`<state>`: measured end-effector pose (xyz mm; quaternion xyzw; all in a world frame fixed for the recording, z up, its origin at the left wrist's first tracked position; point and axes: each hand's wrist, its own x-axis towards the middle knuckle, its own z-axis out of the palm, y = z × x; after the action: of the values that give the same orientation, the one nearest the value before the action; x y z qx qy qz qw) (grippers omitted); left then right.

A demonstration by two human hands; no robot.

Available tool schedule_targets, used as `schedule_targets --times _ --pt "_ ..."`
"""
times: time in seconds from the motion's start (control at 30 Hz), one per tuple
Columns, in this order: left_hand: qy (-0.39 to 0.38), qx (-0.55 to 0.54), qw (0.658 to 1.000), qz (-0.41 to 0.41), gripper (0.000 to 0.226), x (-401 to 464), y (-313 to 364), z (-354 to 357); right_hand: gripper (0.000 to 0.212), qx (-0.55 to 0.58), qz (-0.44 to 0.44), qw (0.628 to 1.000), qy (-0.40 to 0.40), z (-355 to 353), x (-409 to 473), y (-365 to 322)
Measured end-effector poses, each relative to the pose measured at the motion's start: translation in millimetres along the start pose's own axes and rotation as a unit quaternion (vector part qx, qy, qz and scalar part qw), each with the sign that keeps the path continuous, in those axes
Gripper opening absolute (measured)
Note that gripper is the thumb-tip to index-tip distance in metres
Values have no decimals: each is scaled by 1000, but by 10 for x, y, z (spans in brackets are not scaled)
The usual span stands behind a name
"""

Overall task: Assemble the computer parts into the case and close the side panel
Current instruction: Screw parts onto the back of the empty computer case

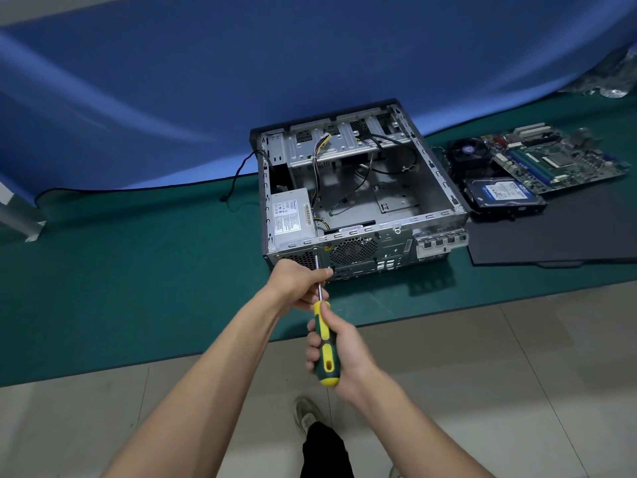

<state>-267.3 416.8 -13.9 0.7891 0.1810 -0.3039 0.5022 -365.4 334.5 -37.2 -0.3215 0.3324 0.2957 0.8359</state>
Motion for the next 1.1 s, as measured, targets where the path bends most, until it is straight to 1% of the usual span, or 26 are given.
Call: schedule_targets --times 0.07,0.1,0.17,0.2,0.23,0.3,0.37,0.4,0.47,0.5,0.57,0.6,0.63,0.67,0.73,0.8,0.83,0.87,0.9,0.93,0.97,1.03,1.07,1.1 --pt "-71 -51 995 -41 28 -10 22 -3 40 72 26 994 -79 -46 1 -44" --pt "-96 -71 991 -53 28 -13 33 1 41 83 31 991 -99 -75 -7 -65" --pt "-95 -68 992 -53 28 -16 57 20 44 57 35 992 -103 -105 -36 -97" --pt "-78 -50 995 -48 26 -23 66 29 44 21 37 995 -86 -99 -56 -100" --pt "-59 -25 997 -41 25 -29 70 33 39 -27 33 997 -58 -81 -74 -92" --pt "-30 12 999 -27 25 -22 64 33 23 -126 1 992 20 -37 -89 -51" --pt "-19 19 999 -20 23 -15 63 27 18 -162 -48 983 72 -11 -81 -21" --pt "-18 19 999 -18 23 -15 69 25 19 -152 -62 983 81 -8 -64 -21" --pt "-38 16 999 -27 22 -24 77 -1 21 -99 -47 991 71 -27 -46 -27" --pt "-65 0 997 -40 22 -33 79 -27 23 -58 -25 997 47 -49 -46 -30" --pt "-124 -57 989 -63 23 -37 72 -82 27 44 14 998 -32 -100 -56 -46" --pt "-134 -76 986 -65 23 -31 60 -100 28 83 27 994 -64 -120 -60 -56" --pt "-129 -84 986 -62 22 -25 52 -109 29 99 34 991 -82 -135 -64 -69" --pt "-117 -84 988 -57 20 -23 46 -106 29 87 36 992 -85 -141 -69 -77" --pt "-89 -70 992 -48 18 -21 37 -81 28 0 24 998 -50 -119 -94 -87" --pt "-59 -47 996 -39 18 -10 36 -56 23 -109 -13 994 19 -73 -93 -77" --pt "-43 -37 998 -33 18 -2 34 -47 22 -140 -34 988 54 -52 -86 -71" --pt "-27 -27 999 -25 19 4 28 -41 21 -143 -48 986 77 -42 -76 -62" --pt "-14 -18 1000 -16 20 4 23 -36 23 -112 -46 989 83 -38 -64 -54" --pt "-6 -14 1000 -10 20 1 21 -37 25 -57 -28 996 63 -28 -63 -56" --pt "-6 -18 1000 -9 21 -3 16 -42 28 6 1 1000 23 -18 -78 -64" --pt "-46 -61 997 -27 22 -24 6 -46 32 114 41 991 -58 -22 -97 -86" --pt "-79 -92 992 -40 22 -37 7 -45 33 139 47 986 -81 -33 -95 -96" --pt "-100 -112 987 -48 23 -46 9 -40 34 138 47 985 -90 -48 -97 -104"
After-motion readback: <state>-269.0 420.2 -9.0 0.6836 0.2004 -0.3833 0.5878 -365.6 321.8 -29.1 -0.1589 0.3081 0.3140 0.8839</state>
